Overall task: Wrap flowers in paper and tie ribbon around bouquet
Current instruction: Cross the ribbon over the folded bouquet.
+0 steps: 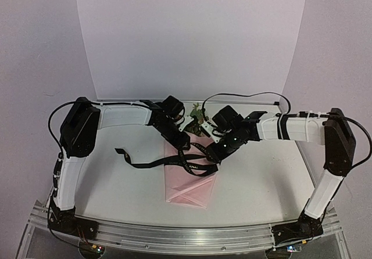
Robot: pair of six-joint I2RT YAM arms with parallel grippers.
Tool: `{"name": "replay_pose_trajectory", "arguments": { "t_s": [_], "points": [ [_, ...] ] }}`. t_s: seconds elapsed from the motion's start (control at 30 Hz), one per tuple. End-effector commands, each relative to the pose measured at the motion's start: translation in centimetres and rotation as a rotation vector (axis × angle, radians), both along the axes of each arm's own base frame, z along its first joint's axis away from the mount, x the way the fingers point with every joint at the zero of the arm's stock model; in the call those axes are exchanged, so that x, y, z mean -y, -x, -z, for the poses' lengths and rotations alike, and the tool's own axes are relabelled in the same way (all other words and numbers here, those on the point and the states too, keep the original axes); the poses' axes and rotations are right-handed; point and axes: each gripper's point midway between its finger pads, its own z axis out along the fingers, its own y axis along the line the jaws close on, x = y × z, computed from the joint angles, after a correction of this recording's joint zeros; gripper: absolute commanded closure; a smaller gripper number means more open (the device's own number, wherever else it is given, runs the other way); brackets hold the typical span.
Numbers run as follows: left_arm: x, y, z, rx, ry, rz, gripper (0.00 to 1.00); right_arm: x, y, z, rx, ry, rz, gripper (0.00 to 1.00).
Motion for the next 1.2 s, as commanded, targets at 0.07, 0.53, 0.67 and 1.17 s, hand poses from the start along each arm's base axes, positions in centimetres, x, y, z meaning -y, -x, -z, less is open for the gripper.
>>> {"name": "replay_pose_trajectory", "arguments": {
  "t_s": [0.07,0.53,0.67,1.17],
  "points": [
    [1.4,-1.7,-2.6,0.09,0.053,0.047,0.58,-1.7,-1.9,0.9,0.1,0.002,-0.099,0.48],
    [1.7,-0.7,-2.0,0.061,0.068,0.096,0.78,-2.1,-3.1,3.2,0.123,0.088,-0.174,0.54],
    [1.5,-1.2,-1.6,0.074,0.049,0.081,0.67,-2.0,-3.5,3.3,0.133,0.102,-0.162,0.7],
    [2.1,-1.7,-2.4,0.1,0.078,0.079,1.0,0.0,-5.4,0.8,0.268,0.102,0.013,1.0]
  ]
}}
